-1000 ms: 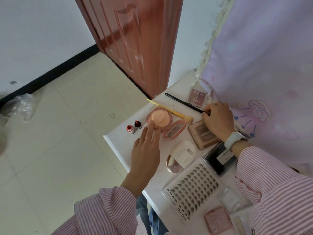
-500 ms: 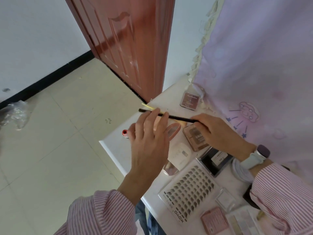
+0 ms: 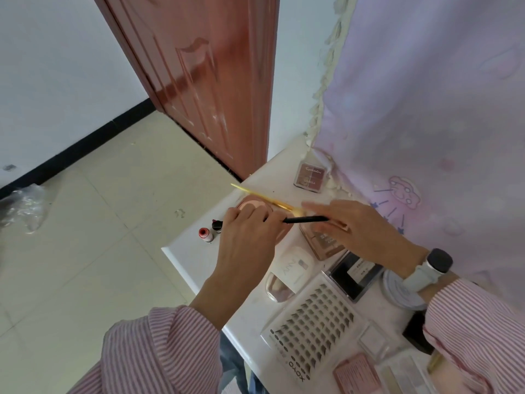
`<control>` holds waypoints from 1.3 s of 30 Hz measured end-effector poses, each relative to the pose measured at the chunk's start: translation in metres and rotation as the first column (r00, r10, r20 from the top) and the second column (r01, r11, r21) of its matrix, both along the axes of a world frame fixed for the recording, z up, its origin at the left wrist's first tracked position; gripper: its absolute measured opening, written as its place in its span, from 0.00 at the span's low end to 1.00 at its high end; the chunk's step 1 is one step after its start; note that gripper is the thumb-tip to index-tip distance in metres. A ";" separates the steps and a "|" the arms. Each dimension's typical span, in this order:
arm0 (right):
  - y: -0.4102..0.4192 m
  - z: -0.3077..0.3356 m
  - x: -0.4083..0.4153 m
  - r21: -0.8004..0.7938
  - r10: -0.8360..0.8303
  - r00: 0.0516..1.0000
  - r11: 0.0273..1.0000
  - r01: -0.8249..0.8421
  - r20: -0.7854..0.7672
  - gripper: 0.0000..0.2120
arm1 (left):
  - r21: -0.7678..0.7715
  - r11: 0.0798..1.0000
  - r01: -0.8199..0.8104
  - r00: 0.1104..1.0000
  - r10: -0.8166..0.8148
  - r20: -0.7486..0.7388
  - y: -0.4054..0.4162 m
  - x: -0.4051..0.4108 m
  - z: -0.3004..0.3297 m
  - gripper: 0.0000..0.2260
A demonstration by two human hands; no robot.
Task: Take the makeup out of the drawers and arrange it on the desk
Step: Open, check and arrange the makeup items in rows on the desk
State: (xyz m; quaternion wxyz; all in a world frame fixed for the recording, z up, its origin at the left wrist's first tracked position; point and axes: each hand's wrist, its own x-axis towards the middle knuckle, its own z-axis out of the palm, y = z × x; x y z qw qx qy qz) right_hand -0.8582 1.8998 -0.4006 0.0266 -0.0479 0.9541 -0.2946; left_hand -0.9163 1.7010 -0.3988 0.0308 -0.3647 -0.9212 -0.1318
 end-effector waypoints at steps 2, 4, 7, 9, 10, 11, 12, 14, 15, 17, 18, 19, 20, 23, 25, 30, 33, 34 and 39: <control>0.002 0.004 -0.001 -0.067 -0.128 0.980 0.988 0.140 0.153 0.36 | -0.017 0.998 -0.066 0.982 0.068 0.175 0.004 -0.002 0.013 0.06; 0.003 0.005 -0.001 -0.181 -0.289 0.938 0.929 0.323 0.193 0.36 | 0.165 0.947 -0.274 0.871 0.171 0.460 0.008 -0.003 0.019 0.14; -0.009 0.005 -0.002 -0.365 -0.358 0.914 0.838 0.405 0.194 0.13 | 0.414 0.641 -0.646 0.584 0.066 0.809 0.013 -0.011 0.023 0.08; -0.021 0.005 -0.005 -0.466 -0.300 0.925 0.800 0.378 0.234 0.05 | 0.434 0.427 -0.793 0.416 -0.140 0.898 0.016 -0.018 0.026 0.07; -0.028 0.007 -0.007 -0.490 -0.265 0.933 0.797 0.354 0.243 0.05 | 0.423 0.352 -0.835 0.354 -0.245 0.903 0.017 -0.019 0.027 0.07; -0.034 0.009 -0.009 -0.501 -0.236 0.941 0.801 0.329 0.241 0.05 | 0.410 0.311 -0.857 0.313 -0.316 0.895 0.020 -0.020 0.029 0.08; -0.039 0.011 -0.012 -0.508 -0.217 0.948 0.804 0.309 0.235 0.05 | 0.401 0.292 -0.868 0.284 -0.369 0.885 0.022 -0.020 0.031 0.08; -0.046 0.015 -0.016 -0.509 -0.215 0.955 0.810 0.291 0.204 0.06 | 0.399 0.275 -0.874 0.268 -0.412 0.871 0.026 -0.018 0.031 0.08; -0.047 0.016 -0.018 -0.487 -0.231 0.956 0.823 0.291 0.182 0.06 | 0.408 0.274 -0.871 0.280 -0.406 0.870 0.027 -0.018 0.030 0.08; -0.045 0.016 -0.022 -0.402 -0.302 0.944 0.854 0.330 0.133 0.04 | 0.436 0.308 -0.846 0.340 -0.319 0.885 0.028 -0.019 0.028 0.07; -0.041 0.015 -0.024 -0.353 -0.356 0.928 0.860 0.370 0.107 0.04 | 0.443 0.350 -0.825 0.377 -0.241 0.894 0.027 -0.019 0.027 0.06; -0.036 0.013 -0.026 -0.304 -0.407 0.910 0.859 0.411 0.080 0.05 | 0.448 0.401 -0.799 0.422 -0.157 0.893 0.024 -0.019 0.025 0.07; -0.031 0.010 -0.029 -0.259 -0.449 0.892 0.856 0.448 0.059 0.06 | 0.458 0.452 -0.765 0.476 -0.082 0.876 0.020 -0.016 0.022 0.09; -0.021 -0.010 -0.040 -0.105 -0.515 0.855 0.848 0.519 0.059 0.12 | 0.467 0.614 -0.636 0.665 0.128 0.736 0.003 -0.001 0.005 0.11; -0.019 -0.028 -0.046 0.005 -0.503 0.863 0.864 0.503 0.056 0.14 | 0.444 0.688 -0.574 0.747 0.217 0.629 -0.011 0.012 -0.013 0.11; -0.022 -0.060 -0.051 0.256 -0.420 0.907 0.881 0.399 0.032 0.13 | 0.340 0.793 -0.506 0.815 0.311 0.489 -0.041 0.034 -0.051 0.12; -0.023 -0.064 -0.052 0.299 -0.402 0.913 0.881 0.366 0.068 0.13 | 0.321 0.837 -0.443 0.857 0.289 0.427 -0.050 0.038 -0.067 0.11; -0.023 -0.063 -0.052 0.306 -0.390 0.918 0.885 0.351 0.072 0.13 | 0.316 0.852 -0.418 0.873 0.280 0.398 -0.051 0.039 -0.072 0.11; -0.016 -0.058 -0.044 0.175 -0.360 0.930 0.923 0.344 0.070 0.13 | 0.242 0.928 -0.284 0.948 0.233 0.218 -0.055 0.045 -0.095 0.14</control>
